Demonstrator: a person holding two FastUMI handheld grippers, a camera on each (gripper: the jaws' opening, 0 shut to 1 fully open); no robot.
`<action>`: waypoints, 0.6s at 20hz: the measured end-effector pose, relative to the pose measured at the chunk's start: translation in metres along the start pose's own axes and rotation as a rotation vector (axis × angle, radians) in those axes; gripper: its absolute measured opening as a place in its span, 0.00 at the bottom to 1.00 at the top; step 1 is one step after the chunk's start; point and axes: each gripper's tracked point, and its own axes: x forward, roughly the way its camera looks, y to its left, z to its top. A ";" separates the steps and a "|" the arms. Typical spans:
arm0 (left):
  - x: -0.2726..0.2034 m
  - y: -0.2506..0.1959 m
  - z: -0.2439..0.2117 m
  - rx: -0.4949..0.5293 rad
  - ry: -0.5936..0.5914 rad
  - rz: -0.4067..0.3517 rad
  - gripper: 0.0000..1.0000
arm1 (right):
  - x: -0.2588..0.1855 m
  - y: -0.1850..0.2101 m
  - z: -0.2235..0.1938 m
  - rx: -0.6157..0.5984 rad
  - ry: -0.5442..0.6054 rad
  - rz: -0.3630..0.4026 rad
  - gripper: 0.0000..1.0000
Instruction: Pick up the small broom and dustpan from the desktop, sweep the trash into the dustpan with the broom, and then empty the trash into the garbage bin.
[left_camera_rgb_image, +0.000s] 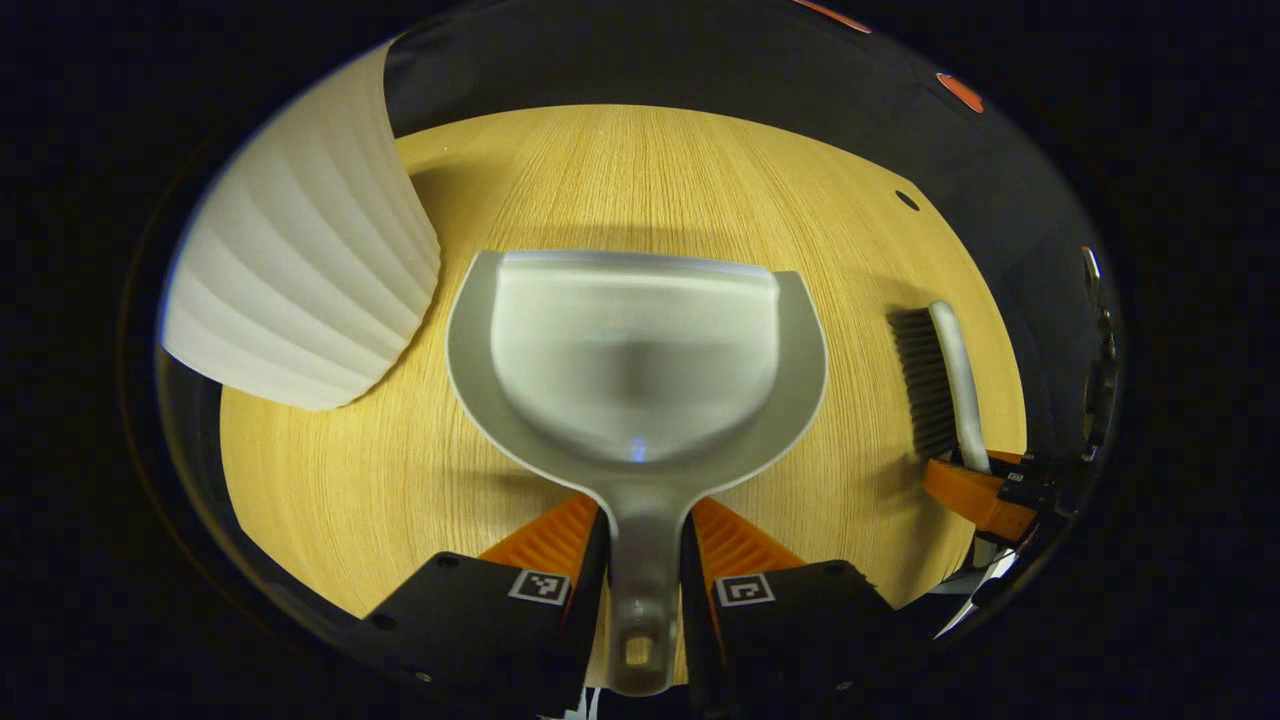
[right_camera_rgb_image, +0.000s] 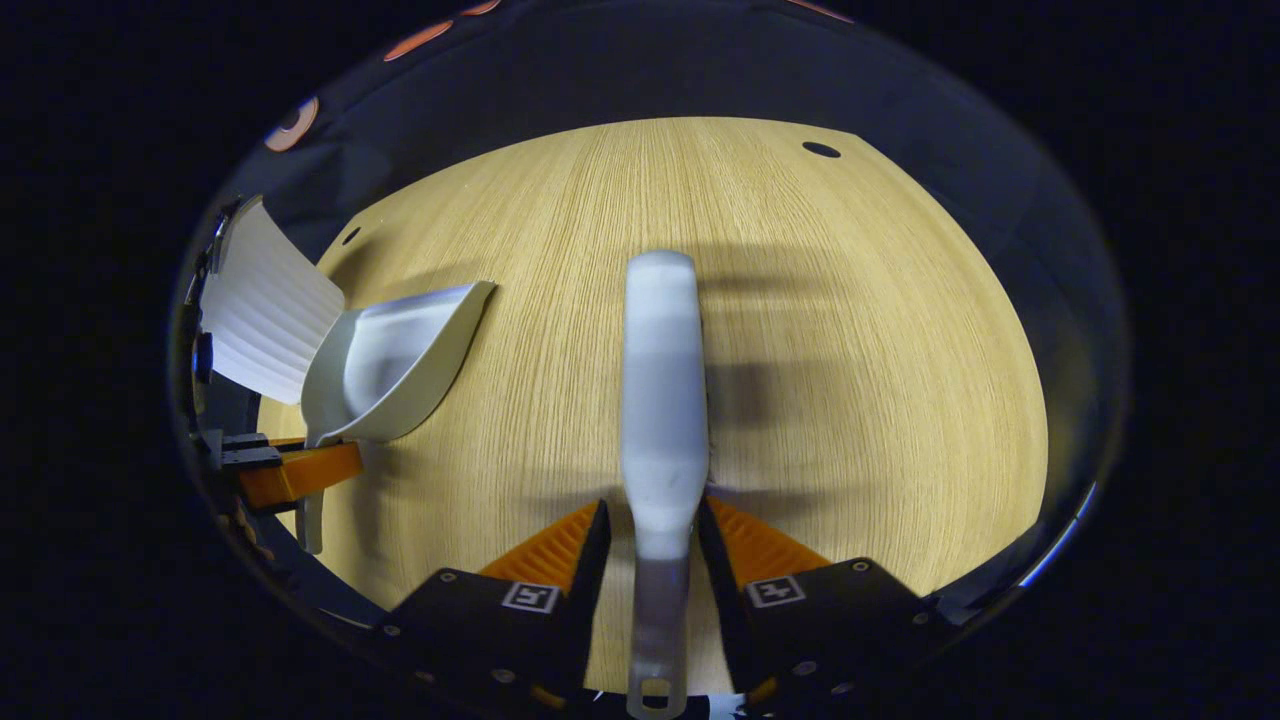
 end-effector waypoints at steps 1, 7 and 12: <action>-0.001 0.005 0.000 -0.001 0.010 0.002 0.39 | -0.001 -0.002 -0.001 -0.008 0.002 -0.005 0.54; -0.001 0.036 0.026 0.001 -0.005 0.008 0.99 | 0.001 -0.005 -0.002 -0.001 -0.013 -0.013 0.96; -0.047 0.064 0.074 0.084 -0.106 0.033 0.99 | -0.045 -0.004 0.018 0.032 -0.117 0.019 0.96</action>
